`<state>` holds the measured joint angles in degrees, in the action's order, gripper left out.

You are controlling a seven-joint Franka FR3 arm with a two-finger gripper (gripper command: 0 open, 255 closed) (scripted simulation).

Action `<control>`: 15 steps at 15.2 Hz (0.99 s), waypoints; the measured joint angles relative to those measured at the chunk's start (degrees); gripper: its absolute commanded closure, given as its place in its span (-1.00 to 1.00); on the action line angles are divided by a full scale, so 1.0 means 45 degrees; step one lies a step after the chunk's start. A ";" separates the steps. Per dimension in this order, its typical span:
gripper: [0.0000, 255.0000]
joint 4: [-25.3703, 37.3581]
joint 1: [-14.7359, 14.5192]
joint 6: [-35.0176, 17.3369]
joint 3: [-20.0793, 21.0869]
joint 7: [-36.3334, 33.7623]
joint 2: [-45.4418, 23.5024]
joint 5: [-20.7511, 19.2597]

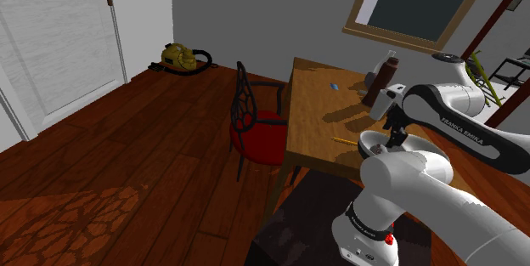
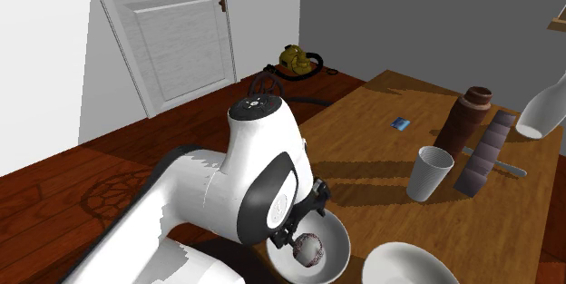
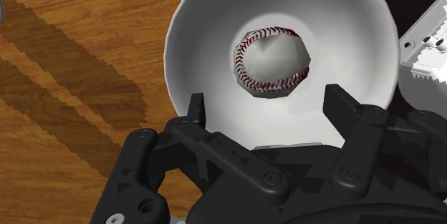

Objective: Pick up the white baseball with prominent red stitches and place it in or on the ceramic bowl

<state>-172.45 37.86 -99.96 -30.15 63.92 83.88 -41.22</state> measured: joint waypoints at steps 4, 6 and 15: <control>-1.00 0.0000 0.0000 -0.0001 0.0000 0.0000 0.0000 -0.0001; -1.00 0.0381 -0.0219 0.0533 0.0567 -0.0009 0.0168 0.0514; -1.00 0.1332 -0.0636 0.1474 0.1480 0.0011 0.0139 0.1405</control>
